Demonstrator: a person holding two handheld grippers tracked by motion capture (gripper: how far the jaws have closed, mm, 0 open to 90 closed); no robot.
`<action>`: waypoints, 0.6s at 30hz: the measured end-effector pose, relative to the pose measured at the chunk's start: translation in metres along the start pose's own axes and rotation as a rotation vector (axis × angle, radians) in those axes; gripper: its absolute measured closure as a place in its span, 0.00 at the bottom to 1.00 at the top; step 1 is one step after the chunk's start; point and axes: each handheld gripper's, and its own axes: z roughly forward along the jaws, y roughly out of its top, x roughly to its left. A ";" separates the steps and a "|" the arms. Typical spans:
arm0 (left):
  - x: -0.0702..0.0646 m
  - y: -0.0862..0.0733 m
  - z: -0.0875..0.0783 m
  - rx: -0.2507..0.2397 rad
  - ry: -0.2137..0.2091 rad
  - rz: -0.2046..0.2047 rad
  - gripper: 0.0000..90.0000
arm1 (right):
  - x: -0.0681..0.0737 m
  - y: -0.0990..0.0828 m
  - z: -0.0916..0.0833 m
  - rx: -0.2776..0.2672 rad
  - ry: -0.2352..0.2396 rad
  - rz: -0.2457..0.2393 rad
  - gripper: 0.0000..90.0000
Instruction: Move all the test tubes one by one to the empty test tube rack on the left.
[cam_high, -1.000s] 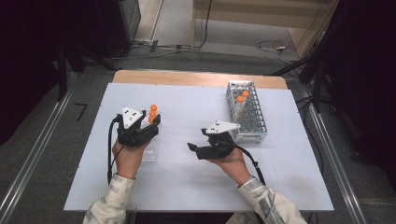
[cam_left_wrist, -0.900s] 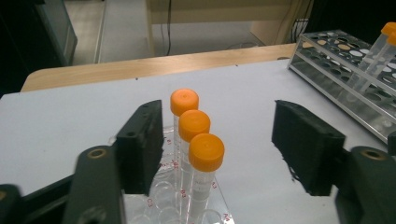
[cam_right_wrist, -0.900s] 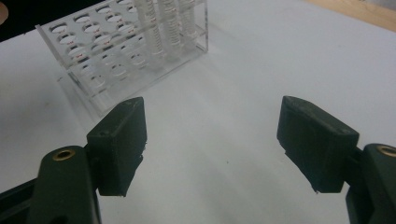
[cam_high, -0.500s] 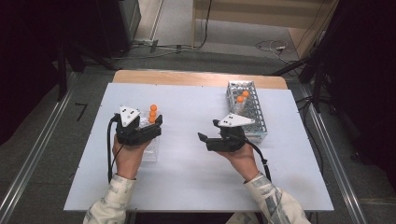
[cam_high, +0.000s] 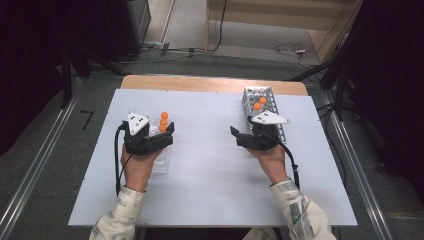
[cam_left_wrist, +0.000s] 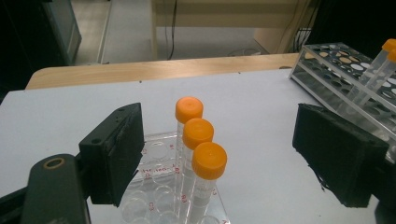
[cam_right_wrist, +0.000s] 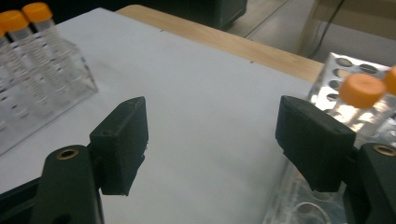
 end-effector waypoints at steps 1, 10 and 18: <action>0.000 0.000 -0.001 -0.002 -0.002 -0.003 0.19 | -0.004 0.000 0.000 -0.004 -0.008 0.013 0.28; 0.003 0.003 -0.003 -0.022 0.006 -0.014 0.17 | -0.037 0.000 0.008 0.018 -0.098 0.079 0.30; 0.001 0.003 -0.004 -0.024 0.004 -0.007 0.17 | -0.051 -0.001 0.019 0.042 -0.128 0.089 0.37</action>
